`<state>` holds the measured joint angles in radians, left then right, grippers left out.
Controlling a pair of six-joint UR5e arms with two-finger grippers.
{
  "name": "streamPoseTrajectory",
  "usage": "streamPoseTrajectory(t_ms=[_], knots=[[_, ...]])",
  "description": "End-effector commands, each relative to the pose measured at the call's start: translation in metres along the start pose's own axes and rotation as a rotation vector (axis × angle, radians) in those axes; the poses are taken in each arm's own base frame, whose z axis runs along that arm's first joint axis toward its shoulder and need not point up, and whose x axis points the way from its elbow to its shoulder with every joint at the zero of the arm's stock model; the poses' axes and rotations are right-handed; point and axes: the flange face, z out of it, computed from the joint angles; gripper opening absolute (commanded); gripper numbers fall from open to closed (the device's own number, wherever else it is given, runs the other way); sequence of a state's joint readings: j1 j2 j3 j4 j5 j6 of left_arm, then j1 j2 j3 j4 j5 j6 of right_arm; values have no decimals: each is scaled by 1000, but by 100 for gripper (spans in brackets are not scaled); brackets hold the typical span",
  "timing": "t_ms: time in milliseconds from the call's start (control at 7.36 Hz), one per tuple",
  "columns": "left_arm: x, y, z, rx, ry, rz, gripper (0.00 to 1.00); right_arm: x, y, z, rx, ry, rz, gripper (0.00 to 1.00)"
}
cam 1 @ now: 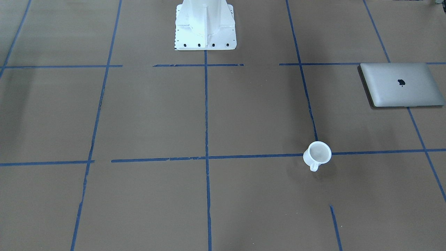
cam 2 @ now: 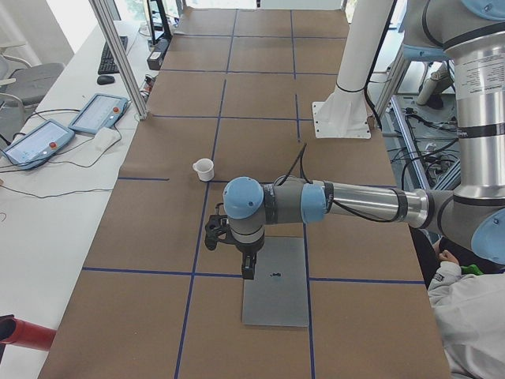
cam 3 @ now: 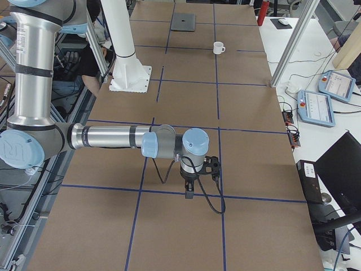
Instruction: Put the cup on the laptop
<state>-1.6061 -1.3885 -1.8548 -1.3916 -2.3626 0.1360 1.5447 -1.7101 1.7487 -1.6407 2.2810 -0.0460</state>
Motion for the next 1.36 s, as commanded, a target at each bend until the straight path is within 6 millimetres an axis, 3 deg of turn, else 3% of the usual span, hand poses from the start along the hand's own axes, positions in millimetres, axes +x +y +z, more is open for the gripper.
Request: streamPoseTrajectory(t_ms=[0,544,816,951,1087,1223], knots=[[2,-4,-2,5,5,-5,100,0,-1,0,0,0,0,100],[5,-9,-8,19,-2,-21,100,0,0,0,0,0,0,100],[29,-18,-28,100,-1,11,100,0,0,0,0,0,0,100],[39,-28,-28,155,5,-34,100,0,0,0,0,0,0,100],[82,-54,-11,171,27,-3,100,0,0,0,-1,0,1,100],[133,-96,-2,167,54,-19,100,0,0,0,-1,0,1,100]])
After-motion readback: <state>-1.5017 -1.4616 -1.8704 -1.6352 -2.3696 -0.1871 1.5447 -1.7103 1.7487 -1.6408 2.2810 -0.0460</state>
